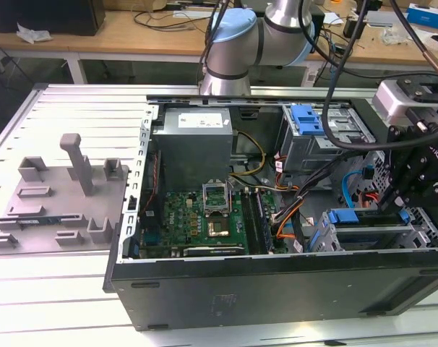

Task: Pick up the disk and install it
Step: 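Insert the first disk wire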

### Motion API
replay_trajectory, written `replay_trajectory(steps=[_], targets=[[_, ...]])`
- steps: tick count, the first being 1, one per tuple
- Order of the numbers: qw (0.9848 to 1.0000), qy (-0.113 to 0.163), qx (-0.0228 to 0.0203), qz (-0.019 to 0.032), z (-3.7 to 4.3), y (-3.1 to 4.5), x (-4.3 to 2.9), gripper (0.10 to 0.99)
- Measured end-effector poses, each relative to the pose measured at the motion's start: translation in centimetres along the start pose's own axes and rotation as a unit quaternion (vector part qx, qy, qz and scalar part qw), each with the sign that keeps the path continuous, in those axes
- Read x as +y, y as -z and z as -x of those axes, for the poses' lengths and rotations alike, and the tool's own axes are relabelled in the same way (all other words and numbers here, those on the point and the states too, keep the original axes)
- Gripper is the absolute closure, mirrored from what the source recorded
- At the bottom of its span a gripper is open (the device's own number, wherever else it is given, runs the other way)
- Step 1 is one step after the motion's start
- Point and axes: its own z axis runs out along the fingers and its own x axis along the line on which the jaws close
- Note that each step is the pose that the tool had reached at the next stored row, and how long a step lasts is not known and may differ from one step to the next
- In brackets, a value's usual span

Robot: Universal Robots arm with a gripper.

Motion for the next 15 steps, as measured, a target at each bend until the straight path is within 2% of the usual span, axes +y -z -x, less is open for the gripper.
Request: replay_trajectory(steps=[15], targets=[[1.0, 0.0, 0.0001, 0.0, -0.01, -0.52, 0.0, 0.918]])
